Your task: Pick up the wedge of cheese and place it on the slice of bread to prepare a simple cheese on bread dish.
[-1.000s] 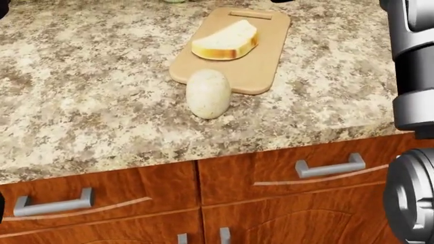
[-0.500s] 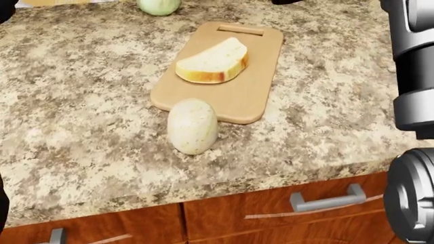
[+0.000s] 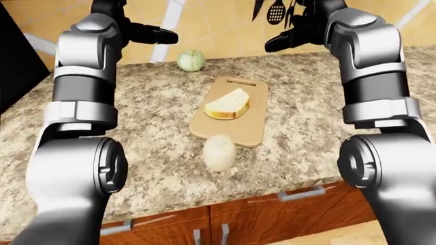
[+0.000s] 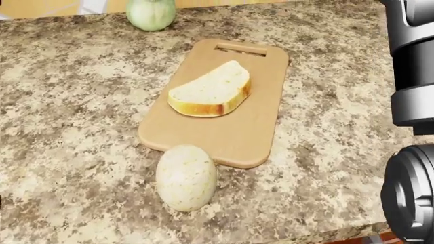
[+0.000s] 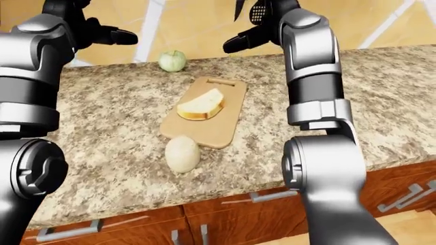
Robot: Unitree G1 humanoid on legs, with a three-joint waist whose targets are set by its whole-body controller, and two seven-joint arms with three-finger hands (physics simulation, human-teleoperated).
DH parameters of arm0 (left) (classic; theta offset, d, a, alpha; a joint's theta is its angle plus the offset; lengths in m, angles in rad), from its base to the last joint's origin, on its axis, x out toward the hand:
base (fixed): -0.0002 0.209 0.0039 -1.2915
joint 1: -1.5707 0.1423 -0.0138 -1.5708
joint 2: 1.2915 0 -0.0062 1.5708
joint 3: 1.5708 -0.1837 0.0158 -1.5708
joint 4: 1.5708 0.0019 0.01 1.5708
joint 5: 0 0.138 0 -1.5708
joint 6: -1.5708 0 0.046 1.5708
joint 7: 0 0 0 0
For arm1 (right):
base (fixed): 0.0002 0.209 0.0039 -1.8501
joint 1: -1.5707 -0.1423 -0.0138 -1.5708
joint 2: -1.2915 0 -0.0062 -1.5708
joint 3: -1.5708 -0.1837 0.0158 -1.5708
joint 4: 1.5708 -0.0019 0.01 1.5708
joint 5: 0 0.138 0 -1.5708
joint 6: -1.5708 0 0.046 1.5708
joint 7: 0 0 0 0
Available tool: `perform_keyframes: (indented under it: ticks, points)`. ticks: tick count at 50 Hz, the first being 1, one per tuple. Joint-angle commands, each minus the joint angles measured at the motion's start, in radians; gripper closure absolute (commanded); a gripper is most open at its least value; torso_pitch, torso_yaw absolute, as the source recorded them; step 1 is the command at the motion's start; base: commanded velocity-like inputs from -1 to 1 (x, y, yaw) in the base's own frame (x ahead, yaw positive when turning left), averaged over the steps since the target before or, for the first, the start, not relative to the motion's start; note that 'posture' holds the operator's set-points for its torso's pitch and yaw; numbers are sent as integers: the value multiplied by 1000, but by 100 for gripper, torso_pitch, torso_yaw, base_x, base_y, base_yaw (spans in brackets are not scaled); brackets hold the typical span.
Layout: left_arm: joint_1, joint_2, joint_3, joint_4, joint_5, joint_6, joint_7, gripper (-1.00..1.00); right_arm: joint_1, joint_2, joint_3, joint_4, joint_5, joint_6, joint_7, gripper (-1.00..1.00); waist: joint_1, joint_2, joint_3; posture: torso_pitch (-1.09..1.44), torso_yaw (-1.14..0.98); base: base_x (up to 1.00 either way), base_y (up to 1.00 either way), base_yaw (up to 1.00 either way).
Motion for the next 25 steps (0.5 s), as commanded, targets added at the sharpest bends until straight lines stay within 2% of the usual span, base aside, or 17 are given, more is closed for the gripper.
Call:
perform_keyframes:
  ticks: [1, 2, 3, 5, 7, 8, 10, 12, 13, 14, 16, 20, 25]
  points:
    - [-37, 10, 0, -28, -2, -26, -1, -100, -32, -11, -6, -25, -4, -22, -7, -100, -3, 10, -26, 0, 0, 22, 0, 0]
    - [-36, 10, 0, -28, -1, -28, -1, -100, -30, -11, -3, -25, -9, -22, -9, -100, 1, -9, -24, 0, 0, 22, 0, 0]
    - [-35, 11, 0, -25, -1, -30, -1, -100, -29, -11, -2, -26, -9, -29, -2, -100, -1, -9, 8, 0, 0, 0, 0, 0]
    - [-36, 11, 0, -23, 0, -30, -1, -100, -32, -10, -2, -27, -8, -30, 4, -100, 2, -2, -1, 0, 0, 0, 0, 0]
    - [-37, 11, 0, -24, 0, -30, -1, -100, -34, -7, -1, -27, -7, -35, 13, -100, -1, 11, 16, 0, 0, 0, 0, 0]
    - [-36, 11, 0, -25, 0, -30, -1, -100, -35, -7, 0, -31, -7, -37, 20, -100, -5, 6, 6, 0, 0, 0, 0, 0]
    - [-34, 13, 1, -29, 0, -27, -2, -100, -35, -9, 1, -35, -8, -35, 30, -100, -12, 39, 13, 0, 0, 0, 0, 0]
    - [-35, 18, 1, -31, 2, -24, -4, -100, -40, -17, 11, -43, -21, -36, 46, -100, -23, 94, -3, 0, 0, 0, 0, 0]
    - [-36, 20, 1, -32, 2, -22, -5, -100, -46, -24, 13, -43, -27, -38, 54, -100, -25, 58, 8, 0, 0, 0, 0, 0]
    - [-37, 21, 1, -31, 3, -22, -6, -100, -53, -31, 19, -41, -36, -43, 72, -100, -23, 65, -1, 0, 0, 0, 0, 0]
    - [-39, 23, 1, -29, 4, -23, -6, -100, -55, -38, 35, -52, -57, -51, 117, -100, -23, 62, -11, 0, 0, 0, 0, 0]
    - [-39, 24, 0, -26, 9, -27, -8, -100, -35, -44, 62, -123, -111, -42, 225, -100, -19, 54, -9, 0, 0, 0, 0, 0]
    - [-41, 21, 0, -19, 12, -32, -7, -100, -64, -60, 64, -117, -183, -70, 321, -100, -19, 50, -12, 0, 0, 0, 0, 0]
